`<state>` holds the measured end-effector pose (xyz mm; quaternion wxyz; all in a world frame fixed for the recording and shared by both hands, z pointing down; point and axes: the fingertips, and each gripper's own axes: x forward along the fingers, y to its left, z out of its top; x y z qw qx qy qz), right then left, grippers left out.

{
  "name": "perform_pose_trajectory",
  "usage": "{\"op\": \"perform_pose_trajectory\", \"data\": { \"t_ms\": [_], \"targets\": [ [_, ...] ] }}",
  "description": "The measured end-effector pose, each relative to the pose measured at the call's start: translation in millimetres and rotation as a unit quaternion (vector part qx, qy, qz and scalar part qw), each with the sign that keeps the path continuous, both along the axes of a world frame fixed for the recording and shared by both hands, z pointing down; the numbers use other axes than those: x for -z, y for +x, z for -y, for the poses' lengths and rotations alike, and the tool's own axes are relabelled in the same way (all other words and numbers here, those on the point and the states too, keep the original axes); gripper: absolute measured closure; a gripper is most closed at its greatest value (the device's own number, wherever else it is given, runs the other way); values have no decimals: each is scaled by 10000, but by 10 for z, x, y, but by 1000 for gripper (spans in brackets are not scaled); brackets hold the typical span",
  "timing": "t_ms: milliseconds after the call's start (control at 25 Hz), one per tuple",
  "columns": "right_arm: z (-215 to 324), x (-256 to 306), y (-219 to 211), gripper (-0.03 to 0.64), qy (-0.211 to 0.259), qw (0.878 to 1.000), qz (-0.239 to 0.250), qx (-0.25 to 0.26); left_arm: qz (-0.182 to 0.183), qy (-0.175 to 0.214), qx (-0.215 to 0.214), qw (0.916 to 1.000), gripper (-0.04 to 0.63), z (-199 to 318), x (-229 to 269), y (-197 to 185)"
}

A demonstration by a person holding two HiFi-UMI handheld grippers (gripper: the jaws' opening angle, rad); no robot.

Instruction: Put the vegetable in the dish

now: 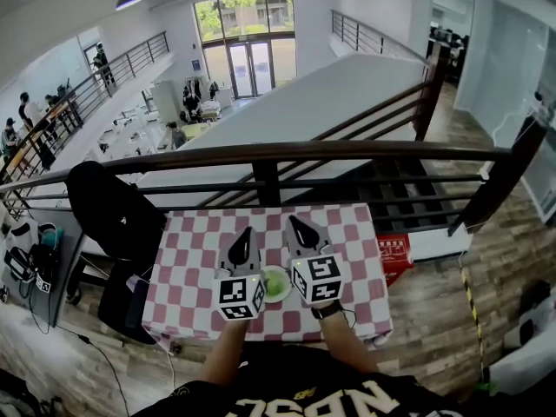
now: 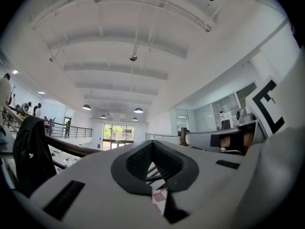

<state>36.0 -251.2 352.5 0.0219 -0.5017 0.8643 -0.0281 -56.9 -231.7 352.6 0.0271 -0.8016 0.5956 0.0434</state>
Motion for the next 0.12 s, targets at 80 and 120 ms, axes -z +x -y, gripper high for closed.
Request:
{"op": "perform_pose_trajectory", "data": {
  "t_ms": [80,120],
  "targets": [
    [-47,-120,29,601,-63,9999,100,-102,88,-23,107,9999,578,-73,-49,-82],
    [-75,-194,37,601,-107,9997,155,-149,144,-40,169,9997,578,-116,-79,-133]
  ]
}}
